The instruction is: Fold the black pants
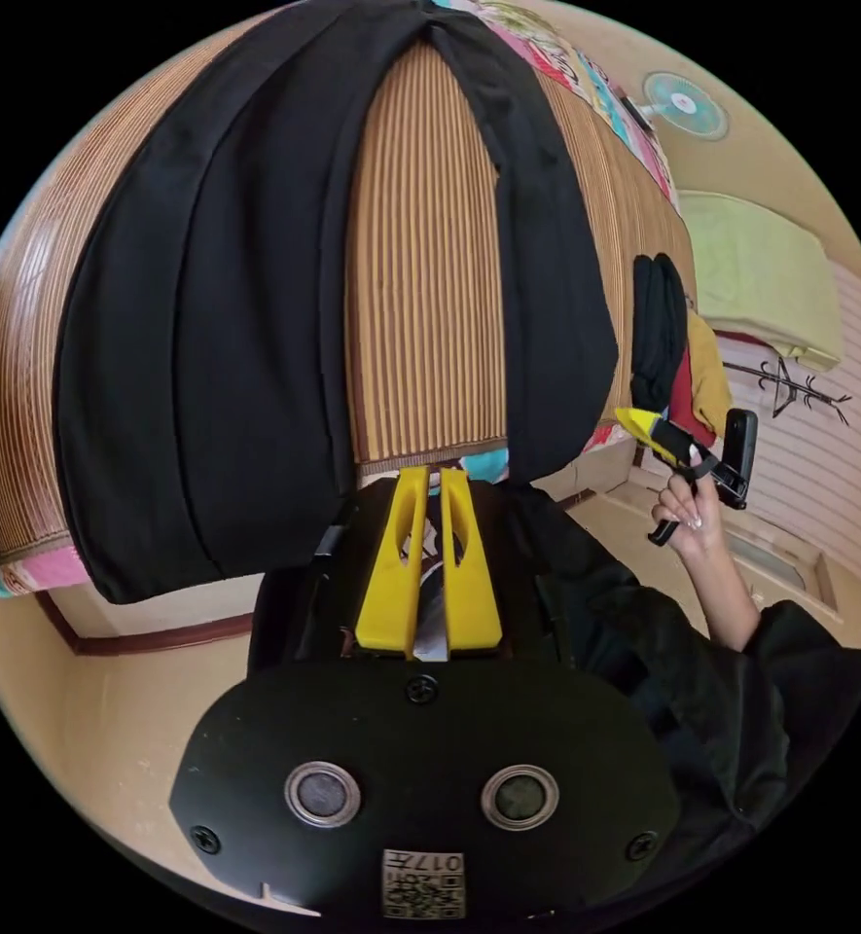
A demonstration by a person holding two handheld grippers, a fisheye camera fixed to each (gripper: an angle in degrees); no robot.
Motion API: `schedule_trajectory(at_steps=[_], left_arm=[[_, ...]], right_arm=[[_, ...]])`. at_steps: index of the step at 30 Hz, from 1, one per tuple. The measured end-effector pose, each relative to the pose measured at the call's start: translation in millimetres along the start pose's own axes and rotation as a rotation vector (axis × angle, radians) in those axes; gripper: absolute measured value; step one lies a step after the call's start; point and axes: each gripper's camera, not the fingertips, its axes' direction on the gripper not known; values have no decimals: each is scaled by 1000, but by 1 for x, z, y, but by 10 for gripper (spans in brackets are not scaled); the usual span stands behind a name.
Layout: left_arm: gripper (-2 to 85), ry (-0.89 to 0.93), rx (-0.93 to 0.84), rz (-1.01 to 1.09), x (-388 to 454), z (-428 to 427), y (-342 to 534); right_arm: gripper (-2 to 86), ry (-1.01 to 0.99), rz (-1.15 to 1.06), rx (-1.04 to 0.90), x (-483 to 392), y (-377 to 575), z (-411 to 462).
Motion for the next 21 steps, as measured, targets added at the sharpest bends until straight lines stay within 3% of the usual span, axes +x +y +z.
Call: schedule_trajectory(at_steps=[4, 6, 8, 11, 16, 21], left_arm=[[12, 30, 1, 40, 22, -21, -4], [14, 41, 18, 54, 33, -32, -8], [18, 70, 35, 86, 52, -46, -16], [32, 78, 59, 107, 76, -66, -26], [73, 119, 89, 122, 118, -98, -46], [125, 166, 117, 94, 157, -138, -62]], right_arm=[[110, 135, -6, 58, 69, -50, -55], [119, 100, -55, -4, 92, -73, -51], [127, 160, -145, -219, 108, -83, -21], [103, 238, -221, -261, 113, -57, -19], [43, -112, -319, -88, 77, -11, -90], [33, -144, -539, -147, -8, 6, -95]])
